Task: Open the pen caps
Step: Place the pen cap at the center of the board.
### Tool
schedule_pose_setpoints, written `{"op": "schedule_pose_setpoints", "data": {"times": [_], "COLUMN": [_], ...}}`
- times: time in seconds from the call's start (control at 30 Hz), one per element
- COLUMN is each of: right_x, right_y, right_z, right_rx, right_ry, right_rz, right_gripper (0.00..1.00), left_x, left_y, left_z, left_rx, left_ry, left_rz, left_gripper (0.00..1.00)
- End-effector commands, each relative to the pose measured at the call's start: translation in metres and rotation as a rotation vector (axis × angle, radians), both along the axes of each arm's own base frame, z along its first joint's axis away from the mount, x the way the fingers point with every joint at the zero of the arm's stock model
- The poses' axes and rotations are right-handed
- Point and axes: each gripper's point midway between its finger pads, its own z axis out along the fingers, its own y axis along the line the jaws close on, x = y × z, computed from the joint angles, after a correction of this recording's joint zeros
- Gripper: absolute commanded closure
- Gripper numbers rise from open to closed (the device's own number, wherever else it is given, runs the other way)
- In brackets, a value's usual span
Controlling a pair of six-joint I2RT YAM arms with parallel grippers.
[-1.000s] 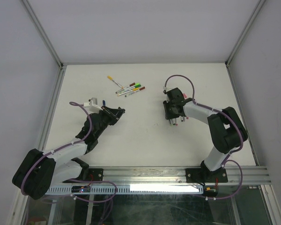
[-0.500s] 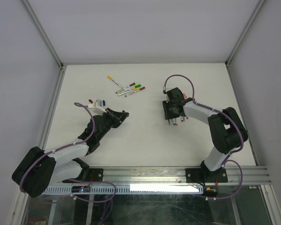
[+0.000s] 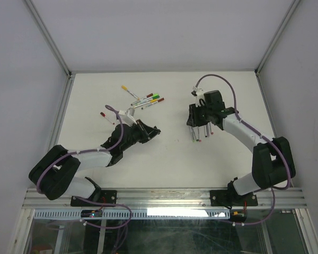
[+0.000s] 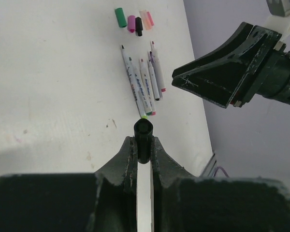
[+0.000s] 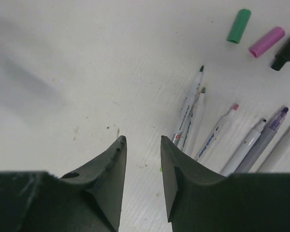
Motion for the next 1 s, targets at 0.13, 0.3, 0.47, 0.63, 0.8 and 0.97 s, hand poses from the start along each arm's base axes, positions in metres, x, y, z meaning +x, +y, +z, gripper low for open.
{"op": "schedule_pose_setpoints", "data": {"times": [0.13, 0.3, 0.47, 0.63, 0.8, 0.97], "right_x": [-0.03, -0.025, -0.019, -0.015, -0.012, -0.009], "right_y": [0.005, -0.013, -0.025, -0.034, -0.039, -0.042], "right_z": [0.093, 0.104, 0.105, 0.104, 0.1, 0.098], "right_rx": [0.401, 0.396, 0.392, 0.387, 0.385, 0.375], "right_ry": [-0.076, -0.134, -0.146, -0.15, -0.144, -0.144], "right_rz": [0.425, 0.399, 0.357, 0.329, 0.312, 0.301], "right_gripper": [0.63, 0.62, 0.61, 0.61, 0.61, 0.61], "left_x": [0.039, 0.081, 0.125, 0.156, 0.175, 0.182], "left_y": [-0.061, -0.097, -0.12, -0.133, -0.144, -0.155], "left_z": [0.009, -0.025, -0.07, -0.086, -0.086, -0.088], "left_rx": [0.024, 0.166, 0.394, 0.5, 0.539, 0.538], "left_ry": [-0.044, 0.07, 0.201, 0.227, 0.201, 0.193], "left_rz": [-0.056, -0.011, 0.029, 0.055, 0.058, 0.032], "left_gripper": [1.0, 1.0, 1.0, 1.0, 1.0, 0.98]}}
